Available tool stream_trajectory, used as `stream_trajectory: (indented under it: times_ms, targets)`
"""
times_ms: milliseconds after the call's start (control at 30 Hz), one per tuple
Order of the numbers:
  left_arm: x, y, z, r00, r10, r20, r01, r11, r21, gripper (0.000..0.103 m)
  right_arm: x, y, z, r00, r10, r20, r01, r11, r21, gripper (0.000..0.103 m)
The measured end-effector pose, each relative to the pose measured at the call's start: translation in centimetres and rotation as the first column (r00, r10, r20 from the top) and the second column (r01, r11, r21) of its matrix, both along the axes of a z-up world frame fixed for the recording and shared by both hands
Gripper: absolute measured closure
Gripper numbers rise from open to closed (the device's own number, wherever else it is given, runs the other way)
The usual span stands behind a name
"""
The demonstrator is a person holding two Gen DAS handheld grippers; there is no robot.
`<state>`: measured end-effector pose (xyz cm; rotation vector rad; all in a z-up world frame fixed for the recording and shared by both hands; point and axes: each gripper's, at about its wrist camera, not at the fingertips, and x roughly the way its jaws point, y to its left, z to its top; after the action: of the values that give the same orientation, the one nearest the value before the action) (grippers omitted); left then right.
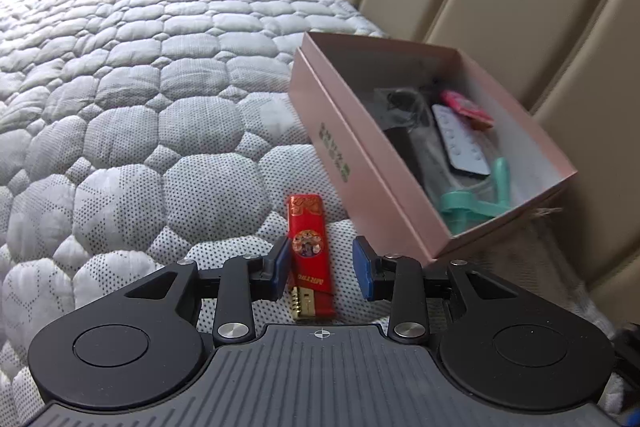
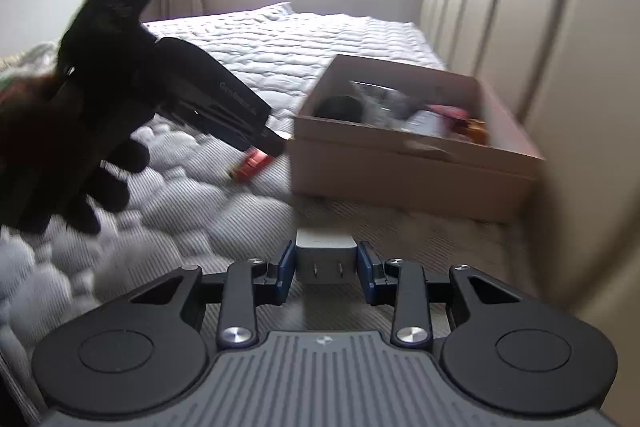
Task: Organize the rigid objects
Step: 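Grasp the red lighter with the left gripper while the right grasps the white charger plug, then lift the red lighter with the left gripper while the right lifts the charger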
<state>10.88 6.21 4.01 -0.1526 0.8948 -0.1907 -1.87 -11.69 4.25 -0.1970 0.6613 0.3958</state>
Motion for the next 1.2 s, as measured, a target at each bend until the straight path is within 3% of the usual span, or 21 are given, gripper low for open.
stream_trajectory:
  times_ms: [133,233,400,867,967,1100,1200]
  targets:
    - [0.2,-0.4,-0.8,1.0,-0.006,0.005,0.006,1.0,0.025,0.066,-1.2,-2.5,0.1,0.999,-0.04,-0.002,0.04,0.999,-0.001,0.07]
    - [0.0,-0.9,-1.3,1.0,-0.012,0.018,0.01,0.998,0.068,0.076,-1.4,-3.6,0.0,0.998,-0.065,-0.01,0.065,0.998,0.011,0.07]
    - [-1.2,-0.3,-1.0,1.0,-0.014,-0.001,0.014,0.999,0.041,0.076,-1.5,-4.3,-0.4,0.996,-0.089,-0.021,0.09,0.996,0.027,0.07]
    - [-11.6,-2.1,-0.1,0.989,-0.143,-0.035,0.144,0.989,0.025,0.076,-3.5,-4.9,-0.5,0.996,-0.081,-0.023,0.082,0.997,0.018,0.071]
    - [-11.9,-2.9,-0.3,0.99,-0.138,-0.027,0.139,0.988,0.061,0.076,-3.5,-5.2,-0.8,0.994,-0.099,-0.039,0.1,0.995,0.022,0.067]
    - [-11.8,-3.4,-0.6,0.992,-0.124,-0.027,0.126,0.99,0.07,0.076,-3.0,-5.3,-0.6,0.992,-0.117,-0.035,0.119,0.992,0.048,0.049]
    - [-11.6,-3.2,-0.6,0.993,-0.112,-0.033,0.114,0.992,0.054,0.076,-2.1,-5.0,-0.8,0.992,-0.123,-0.027,0.124,0.991,0.055,0.047]
